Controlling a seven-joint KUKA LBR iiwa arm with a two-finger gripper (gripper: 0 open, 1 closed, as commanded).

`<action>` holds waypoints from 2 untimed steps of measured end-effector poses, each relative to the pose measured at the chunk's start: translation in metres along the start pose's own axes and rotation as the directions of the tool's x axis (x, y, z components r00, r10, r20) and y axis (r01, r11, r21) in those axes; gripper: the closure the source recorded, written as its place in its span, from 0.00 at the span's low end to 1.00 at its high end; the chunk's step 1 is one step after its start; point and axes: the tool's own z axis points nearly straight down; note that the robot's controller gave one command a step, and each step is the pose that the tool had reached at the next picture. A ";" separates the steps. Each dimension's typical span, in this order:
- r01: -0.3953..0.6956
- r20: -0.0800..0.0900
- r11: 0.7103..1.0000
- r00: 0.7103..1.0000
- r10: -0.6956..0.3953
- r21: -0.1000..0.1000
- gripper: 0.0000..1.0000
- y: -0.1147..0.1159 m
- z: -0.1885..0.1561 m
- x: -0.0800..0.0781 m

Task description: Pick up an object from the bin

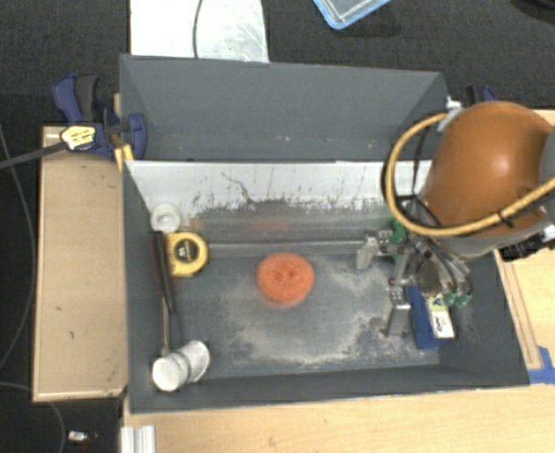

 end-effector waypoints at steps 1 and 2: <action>0.000 0.007 1.000 1.000 0.000 0.000 0.00 0.000 -0.003 -0.001; -0.022 0.010 1.000 1.000 0.022 -0.001 0.00 0.047 0.029 -0.026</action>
Offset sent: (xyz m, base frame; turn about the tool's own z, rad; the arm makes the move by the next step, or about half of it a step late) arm 0.0277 0.0553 -0.0362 0.0212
